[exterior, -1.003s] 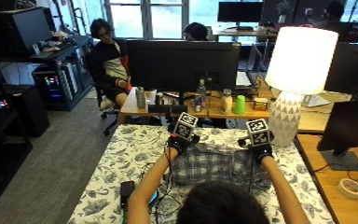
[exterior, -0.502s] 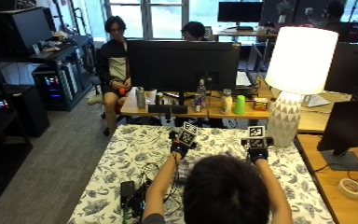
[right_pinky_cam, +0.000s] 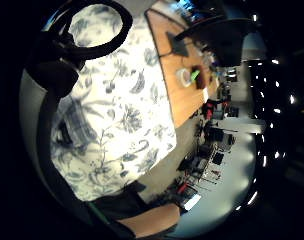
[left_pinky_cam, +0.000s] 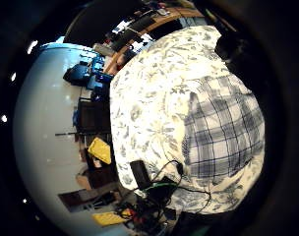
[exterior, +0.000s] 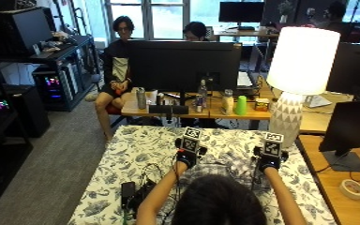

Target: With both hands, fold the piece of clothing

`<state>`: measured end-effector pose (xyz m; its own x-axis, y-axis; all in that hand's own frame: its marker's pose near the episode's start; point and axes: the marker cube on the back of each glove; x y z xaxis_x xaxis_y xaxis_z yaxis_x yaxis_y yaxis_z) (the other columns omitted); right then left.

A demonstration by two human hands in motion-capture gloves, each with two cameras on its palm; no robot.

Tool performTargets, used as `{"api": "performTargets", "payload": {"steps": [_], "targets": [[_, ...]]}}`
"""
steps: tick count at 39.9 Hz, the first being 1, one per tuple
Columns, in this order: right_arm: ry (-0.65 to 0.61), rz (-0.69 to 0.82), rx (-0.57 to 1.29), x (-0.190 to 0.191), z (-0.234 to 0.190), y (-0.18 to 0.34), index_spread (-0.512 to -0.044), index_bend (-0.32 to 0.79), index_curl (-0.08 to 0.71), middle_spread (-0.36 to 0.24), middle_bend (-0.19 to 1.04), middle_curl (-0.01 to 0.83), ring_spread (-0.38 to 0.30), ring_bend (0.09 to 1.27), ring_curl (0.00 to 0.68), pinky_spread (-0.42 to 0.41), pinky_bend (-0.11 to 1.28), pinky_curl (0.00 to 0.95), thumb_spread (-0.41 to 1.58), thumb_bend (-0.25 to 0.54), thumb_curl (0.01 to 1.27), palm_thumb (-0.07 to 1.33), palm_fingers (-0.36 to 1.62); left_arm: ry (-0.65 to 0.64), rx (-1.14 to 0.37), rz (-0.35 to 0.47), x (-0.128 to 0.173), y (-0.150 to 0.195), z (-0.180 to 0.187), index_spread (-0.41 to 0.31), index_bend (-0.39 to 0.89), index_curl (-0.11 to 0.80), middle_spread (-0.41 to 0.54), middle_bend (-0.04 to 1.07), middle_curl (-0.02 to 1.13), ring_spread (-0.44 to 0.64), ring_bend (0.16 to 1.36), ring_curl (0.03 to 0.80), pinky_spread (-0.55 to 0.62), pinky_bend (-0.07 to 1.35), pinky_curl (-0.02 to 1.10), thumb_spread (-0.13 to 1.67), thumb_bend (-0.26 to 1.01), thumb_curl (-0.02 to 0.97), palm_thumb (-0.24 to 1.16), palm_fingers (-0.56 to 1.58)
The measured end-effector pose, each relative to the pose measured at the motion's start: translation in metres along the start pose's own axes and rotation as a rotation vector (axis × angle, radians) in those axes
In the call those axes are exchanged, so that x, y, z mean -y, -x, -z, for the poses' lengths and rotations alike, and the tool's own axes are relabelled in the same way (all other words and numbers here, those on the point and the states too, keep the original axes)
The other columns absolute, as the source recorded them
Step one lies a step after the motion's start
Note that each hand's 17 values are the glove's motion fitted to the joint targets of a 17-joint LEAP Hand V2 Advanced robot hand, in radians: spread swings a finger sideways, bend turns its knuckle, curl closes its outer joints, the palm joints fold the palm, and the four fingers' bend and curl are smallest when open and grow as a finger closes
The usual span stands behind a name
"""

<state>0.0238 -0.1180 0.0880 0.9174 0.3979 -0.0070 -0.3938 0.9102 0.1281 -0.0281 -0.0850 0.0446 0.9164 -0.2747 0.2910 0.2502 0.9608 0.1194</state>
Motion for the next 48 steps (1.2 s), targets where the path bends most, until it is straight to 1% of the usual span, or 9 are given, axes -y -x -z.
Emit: {"api": "performTargets", "payload": {"steps": [3, 8, 14, 20, 24, 30, 36, 45, 48], "targets": [[0.294, 0.008, 0.097, -0.038, -0.018, -0.003, -0.272, 0.02, 0.249, -0.097, 0.27, 0.455, -0.106, 0.48, 0.427, -0.058, 0.45, 0.403, 1.25, -0.074, 0.11, 0.33, 0.83, 0.077, -0.1, -0.073, -0.014, -0.022, -0.018, -0.158, 0.17, 0.377, -0.032, 0.1, 0.33, -0.13, 0.53, 0.414, -0.08, 0.44, 0.43, 1.5, 0.08, 0.14, 0.4, 0.51], [0.492, -0.091, 0.221, -0.067, -0.044, -0.004, -0.305, 0.05, 0.229, -0.042, 0.19, 0.438, -0.016, 0.38, 0.414, 0.043, 0.53, 0.434, 1.22, -0.046, 0.12, 0.25, 0.51, 0.336, -0.21, -0.176, -0.035, -0.044, -0.06, -0.143, 0.16, 0.383, 0.047, 0.1, 0.31, -0.04, 0.54, 0.422, 0.04, 0.41, 0.44, 1.4, -0.04, 0.104, 0.2, 0.33], [0.5, -0.079, 0.193, -0.075, -0.076, 0.006, -0.334, 0.04, 0.186, 0.028, 0.12, 0.38, 0.077, 0.37, 0.395, 0.158, 0.67, 0.445, 1.19, -0.022, 0.13, 0.24, 0.25, 0.531, -0.086, -0.003, -0.045, -0.039, -0.115, -0.12, 0.08, 0.333, 0.174, 0.12, 0.27, 0.15, 0.57, 0.416, 0.25, 0.5, 0.44, 1.17, -0.09, 0.083, -0.07, 0.1], [0.496, -0.147, 0.064, -0.075, -0.093, 0.004, -0.294, 0.02, 0.135, 0.089, 0.19, 0.364, 0.117, 0.48, 0.386, 0.21, 0.69, 0.42, 1.2, -0.002, 0.16, 0.3, 0.22, 0.519, -0.136, 0.011, -0.041, -0.039, -0.134, -0.112, 0.02, 0.255, 0.26, 0.16, 0.26, 0.31, 0.61, 0.392, 0.37, 0.6, 0.43, 1.06, -0.1, 0.065, -0.14, -0.06], [0.614, -0.166, 0.03, -0.086, -0.094, 0.007, -0.272, -0.01, 0.098, 0.09, 0.25, 0.381, 0.12, 0.58, 0.402, 0.219, 0.68, 0.405, 1.19, 0.007, 0.18, 0.35, 0.27, 0.533, -0.135, 0.015, -0.042, -0.039, -0.134, -0.099, 0.06, 0.227, 0.309, 0.17, 0.25, 0.39, 0.61, 0.372, 0.43, 0.62, 0.42, 1.01, -0.08, 0.064, -0.12, -0.12], [0.547, -0.184, 0.006, -0.083, -0.093, 0.01, -0.247, 0.02, 0.066, 0.046, 0.37, 0.414, 0.021, 0.67, 0.415, 0.094, 0.69, 0.391, 1.18, 0.018, 0.2, 0.43, 0.47, 0.478, -0.139, 0.023, -0.039, -0.04, -0.137, -0.082, 0.08, 0.205, 0.355, 0.17, 0.25, 0.47, 0.61, 0.354, 0.49, 0.61, 0.4, 0.98, -0.07, 0.078, -0.09, -0.12], [0.683, -0.263, -0.013, -0.096, -0.089, 0.014, -0.229, 0.06, 0.078, 0.007, 0.38, 0.431, -0.064, 0.72, 0.438, -0.031, 0.71, 0.402, 1.18, 0.022, 0.22, 0.5, 0.62, 0.501, -0.167, 0.005, -0.045, -0.042, -0.138, -0.071, 0.09, 0.187, 0.379, 0.17, 0.25, 0.52, 0.61, 0.339, 0.52, 0.59, 0.39, 0.96, -0.07, 0.086, -0.09, -0.12], [0.276, -0.107, 0.081, -0.066, -0.091, 0.029, -0.228, 0.14, 0.153, -0.065, 0.41, 0.457, -0.133, 0.69, 0.439, -0.128, 0.62, 0.39, 1.17, 0.06, 0.26, 0.66, 0.88, 0.534, -0.151, 0.056, -0.045, -0.04, -0.135, -0.075, 0.1, 0.18, 0.386, 0.17, 0.25, 0.55, 0.59, 0.32, 0.54, 0.57, 0.36, 0.95, -0.06, 0.101, -0.07, -0.11], [0.276, -0.153, 0.035, -0.067, -0.087, 0.032, -0.229, 0.13, 0.17, -0.085, 0.41, 0.461, -0.153, 0.67, 0.43, -0.156, 0.61, 0.383, 1.15, 0.065, 0.26, 0.7, 0.96, 0.557, -0.152, 0.08, -0.045, -0.039, -0.134, -0.075, 0.1, 0.176, 0.387, 0.17, 0.25, 0.55, 0.59, 0.315, 0.55, 0.56, 0.36, 0.96, -0.06, 0.106, -0.07, -0.11]]}}
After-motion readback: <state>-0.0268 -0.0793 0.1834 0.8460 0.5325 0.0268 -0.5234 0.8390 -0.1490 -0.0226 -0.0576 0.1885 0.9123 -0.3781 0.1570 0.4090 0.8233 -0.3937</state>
